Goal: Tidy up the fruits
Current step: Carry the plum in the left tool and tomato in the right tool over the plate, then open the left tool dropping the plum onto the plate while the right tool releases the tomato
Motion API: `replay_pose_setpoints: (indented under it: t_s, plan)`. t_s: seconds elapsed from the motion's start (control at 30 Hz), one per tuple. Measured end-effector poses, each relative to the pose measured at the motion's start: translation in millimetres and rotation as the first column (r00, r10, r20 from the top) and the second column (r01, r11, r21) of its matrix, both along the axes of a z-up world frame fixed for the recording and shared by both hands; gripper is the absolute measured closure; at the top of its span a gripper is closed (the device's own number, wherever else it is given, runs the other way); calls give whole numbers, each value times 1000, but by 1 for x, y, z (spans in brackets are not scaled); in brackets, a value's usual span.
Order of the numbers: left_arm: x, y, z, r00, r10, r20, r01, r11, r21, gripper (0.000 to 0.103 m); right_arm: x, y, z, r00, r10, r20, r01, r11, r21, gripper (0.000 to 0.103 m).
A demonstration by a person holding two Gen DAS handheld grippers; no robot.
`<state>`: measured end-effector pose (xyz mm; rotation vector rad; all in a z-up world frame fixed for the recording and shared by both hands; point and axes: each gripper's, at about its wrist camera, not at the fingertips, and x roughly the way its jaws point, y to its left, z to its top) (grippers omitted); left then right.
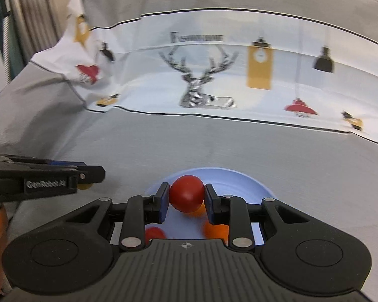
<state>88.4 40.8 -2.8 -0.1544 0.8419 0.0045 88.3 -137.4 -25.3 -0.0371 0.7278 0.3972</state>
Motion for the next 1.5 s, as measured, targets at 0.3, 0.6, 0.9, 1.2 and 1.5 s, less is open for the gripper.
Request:
replay_pose_setpoints:
  t_s: [0.3,0.6,0.9,1.2,1.5]
  plan:
    - [10,-24,-2,999,-42,25,43,999,-29,75,0,-35,-6,999,-42,-4,42,999,-3,72]
    - [12,-34,0,996,-74,57,78,994,-77,75,2,-45,-7,997,-73,-6,73,997,2,73]
    - [14,-45,-7,990,-136,26,137,985,-100,75,3,-45,-8,997,-83,-7,83,996,10,73]
    - [13,-50,-10,988,-157,14,157,984,-88,75,6,-46,-10,995,-95,-13,95,995,10,72]
    - [14,-57,-13,980,-198,-2,197,977,-87,75,7,-46,-13,994,-104,-18,104,995,4,73]
